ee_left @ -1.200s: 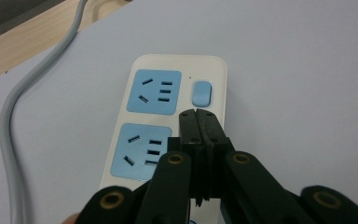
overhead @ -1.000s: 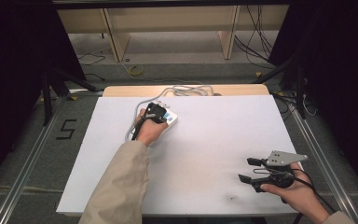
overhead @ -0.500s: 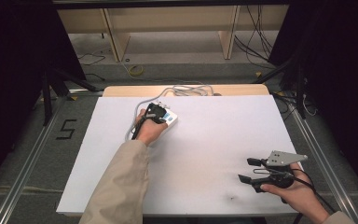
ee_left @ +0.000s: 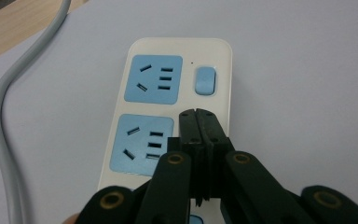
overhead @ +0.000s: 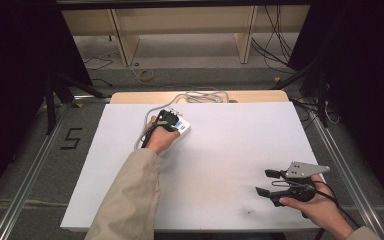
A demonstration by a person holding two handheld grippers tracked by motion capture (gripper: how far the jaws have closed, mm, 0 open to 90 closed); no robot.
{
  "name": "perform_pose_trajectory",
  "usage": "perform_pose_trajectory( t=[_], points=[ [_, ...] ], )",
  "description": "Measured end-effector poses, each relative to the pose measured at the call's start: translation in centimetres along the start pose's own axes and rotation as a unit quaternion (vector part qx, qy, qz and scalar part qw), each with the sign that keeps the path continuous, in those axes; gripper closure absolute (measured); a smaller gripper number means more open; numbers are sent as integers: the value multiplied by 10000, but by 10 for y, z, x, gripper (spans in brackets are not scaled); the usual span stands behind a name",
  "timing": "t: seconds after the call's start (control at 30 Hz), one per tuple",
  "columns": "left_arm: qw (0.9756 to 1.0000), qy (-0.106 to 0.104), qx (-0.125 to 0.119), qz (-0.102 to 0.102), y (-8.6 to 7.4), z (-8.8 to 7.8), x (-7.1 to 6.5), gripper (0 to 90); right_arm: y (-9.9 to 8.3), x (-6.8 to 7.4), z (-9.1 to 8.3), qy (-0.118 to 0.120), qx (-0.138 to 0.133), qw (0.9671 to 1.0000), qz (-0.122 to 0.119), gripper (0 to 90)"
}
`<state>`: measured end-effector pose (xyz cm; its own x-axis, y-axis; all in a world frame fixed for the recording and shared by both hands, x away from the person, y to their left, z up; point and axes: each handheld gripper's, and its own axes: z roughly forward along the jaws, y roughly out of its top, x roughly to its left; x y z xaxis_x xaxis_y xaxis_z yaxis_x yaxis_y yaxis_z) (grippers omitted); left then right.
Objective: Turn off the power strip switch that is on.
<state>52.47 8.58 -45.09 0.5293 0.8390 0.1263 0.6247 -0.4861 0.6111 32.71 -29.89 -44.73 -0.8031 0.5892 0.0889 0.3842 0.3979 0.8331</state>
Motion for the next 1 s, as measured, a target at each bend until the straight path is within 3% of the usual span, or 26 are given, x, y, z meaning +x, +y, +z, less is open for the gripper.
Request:
perform_pose_trajectory(
  t=[0.3, 0.47, 1.0],
  points=[
    [10000, -45, 46, -59, 1, 0, 2, 899, 0, 0, 0, -3, -3, 10000, -19, 273],
    [9999, -12, 120, 90, 3, 0, 0, 899, 0, 0, 0, 1, 4, 10000, -23, 273],
    [9995, 2, 316, 66, 9, 2, 0, 900, 0, 1, 0, 21, 31, 10000, -28, 273]
  ],
)
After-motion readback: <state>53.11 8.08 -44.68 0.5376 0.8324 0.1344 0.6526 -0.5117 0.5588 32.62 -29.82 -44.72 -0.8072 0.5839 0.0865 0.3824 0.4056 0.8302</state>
